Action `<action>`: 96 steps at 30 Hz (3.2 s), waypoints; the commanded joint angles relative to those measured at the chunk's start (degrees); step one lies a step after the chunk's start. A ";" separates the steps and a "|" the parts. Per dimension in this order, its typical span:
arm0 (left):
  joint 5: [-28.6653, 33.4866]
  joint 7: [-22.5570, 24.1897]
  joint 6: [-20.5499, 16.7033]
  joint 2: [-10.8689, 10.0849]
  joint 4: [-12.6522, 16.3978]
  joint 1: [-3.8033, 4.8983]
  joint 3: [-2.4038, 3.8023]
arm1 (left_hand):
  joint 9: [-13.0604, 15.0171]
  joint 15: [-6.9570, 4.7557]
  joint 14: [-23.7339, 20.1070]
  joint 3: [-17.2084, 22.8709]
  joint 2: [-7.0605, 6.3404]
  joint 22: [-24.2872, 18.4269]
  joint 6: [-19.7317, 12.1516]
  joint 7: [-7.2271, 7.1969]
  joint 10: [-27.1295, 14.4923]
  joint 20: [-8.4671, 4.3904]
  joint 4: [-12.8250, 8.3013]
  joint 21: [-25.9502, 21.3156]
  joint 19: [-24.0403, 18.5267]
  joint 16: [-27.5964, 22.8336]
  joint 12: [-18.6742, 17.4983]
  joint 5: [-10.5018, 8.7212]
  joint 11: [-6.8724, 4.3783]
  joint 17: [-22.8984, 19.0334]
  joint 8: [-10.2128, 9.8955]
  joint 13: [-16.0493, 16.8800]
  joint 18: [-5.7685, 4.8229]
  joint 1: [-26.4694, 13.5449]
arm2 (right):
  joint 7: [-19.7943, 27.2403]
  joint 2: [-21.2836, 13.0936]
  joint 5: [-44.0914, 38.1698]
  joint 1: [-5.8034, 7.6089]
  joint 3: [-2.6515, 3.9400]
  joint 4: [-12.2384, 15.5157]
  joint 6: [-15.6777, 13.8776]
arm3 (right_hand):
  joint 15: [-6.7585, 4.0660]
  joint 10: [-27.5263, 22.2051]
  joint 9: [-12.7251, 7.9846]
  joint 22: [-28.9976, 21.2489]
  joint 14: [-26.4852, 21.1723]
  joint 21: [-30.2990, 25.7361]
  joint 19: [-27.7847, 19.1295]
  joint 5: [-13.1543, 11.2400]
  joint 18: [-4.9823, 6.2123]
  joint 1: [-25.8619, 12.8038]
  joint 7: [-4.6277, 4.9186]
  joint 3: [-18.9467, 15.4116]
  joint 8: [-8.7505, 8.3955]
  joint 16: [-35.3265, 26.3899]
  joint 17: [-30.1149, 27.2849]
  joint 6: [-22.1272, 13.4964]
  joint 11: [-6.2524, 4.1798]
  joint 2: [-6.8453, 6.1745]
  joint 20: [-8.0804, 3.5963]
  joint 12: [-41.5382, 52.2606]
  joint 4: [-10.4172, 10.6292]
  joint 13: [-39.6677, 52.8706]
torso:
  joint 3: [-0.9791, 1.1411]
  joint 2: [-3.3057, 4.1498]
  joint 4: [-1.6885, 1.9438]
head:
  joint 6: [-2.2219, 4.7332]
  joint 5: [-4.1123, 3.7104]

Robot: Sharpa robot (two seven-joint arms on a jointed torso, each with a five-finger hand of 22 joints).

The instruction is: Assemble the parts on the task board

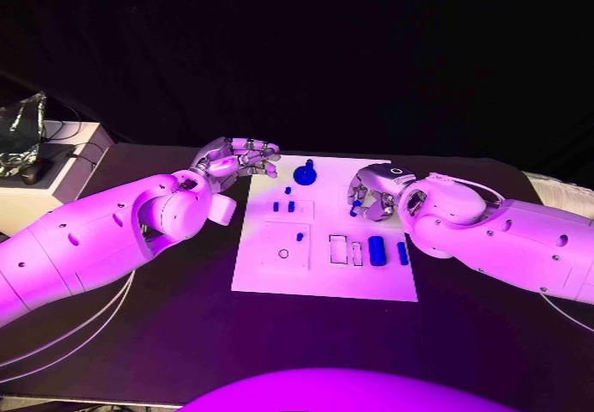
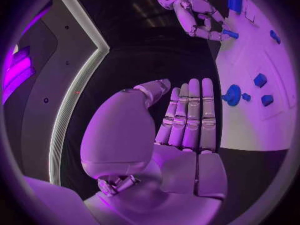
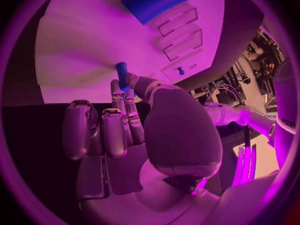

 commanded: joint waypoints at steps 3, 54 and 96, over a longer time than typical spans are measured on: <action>0.31 0.60 0.56 0.01 0.06 0.01 0.06 | -0.09 0.13 0.43 -0.10 0.36 -0.11 -0.14 0.29 -0.03 0.04 0.28 -0.27 0.31 -0.28 -0.23 0.02 0.24 0.13 -0.31 0.10 0.17 -0.12 | -0.87 -0.69 -3.26 0.11 0.26 1.39 -8.60 | -0.44 3.85 0.36 6.93 2.16 0.44 2.41 -0.21 -0.61 1.83 -0.03 0.32 0.34 0.33 0.20 0.21 -3.47 2.16 -0.27 -0.24 -0.03 1.21 | -0.04 -0.12 -0.08 | 0.00 0.22; 0.31 0.62 0.90 0.97 -0.14 0.01 0.06 | -0.19 0.12 0.53 -0.32 0.35 -0.43 -0.12 0.30 -0.01 0.01 0.21 -0.66 0.69 -0.64 -0.25 -0.01 0.24 0.62 -0.27 0.14 0.18 0.34 | 2.91 8.81 -4.26 -6.84 -0.80 7.27 -4.50 | -0.43 4.08 0.77 6.91 2.11 0.23 2.34 0.27 -0.56 1.65 0.00 0.96 0.49 0.26 -0.12 0.15 -3.44 1.87 -0.29 -0.61 -0.34 1.45 | -0.08 0.05 0.02 | -1.01 3.41; 0.31 0.46 0.89 0.84 -0.13 0.01 0.07 | -0.22 0.12 0.55 -0.35 0.41 -0.48 -0.12 0.31 -0.01 0.01 0.27 -0.72 0.75 -0.70 -0.26 -0.01 0.25 0.71 -0.26 0.14 0.17 0.35 | 2.66 10.33 -7.69 -8.26 -1.06 5.52 -3.24 | 0.02 2.92 1.54 6.68 1.90 -0.68 1.98 3.73 -0.41 0.09 0.56 1.25 0.05 -0.07 -1.11 -1.21 -2.85 0.79 0.02 -2.43 -0.77 1.78 | -0.06 0.07 0.02 | -1.61 3.85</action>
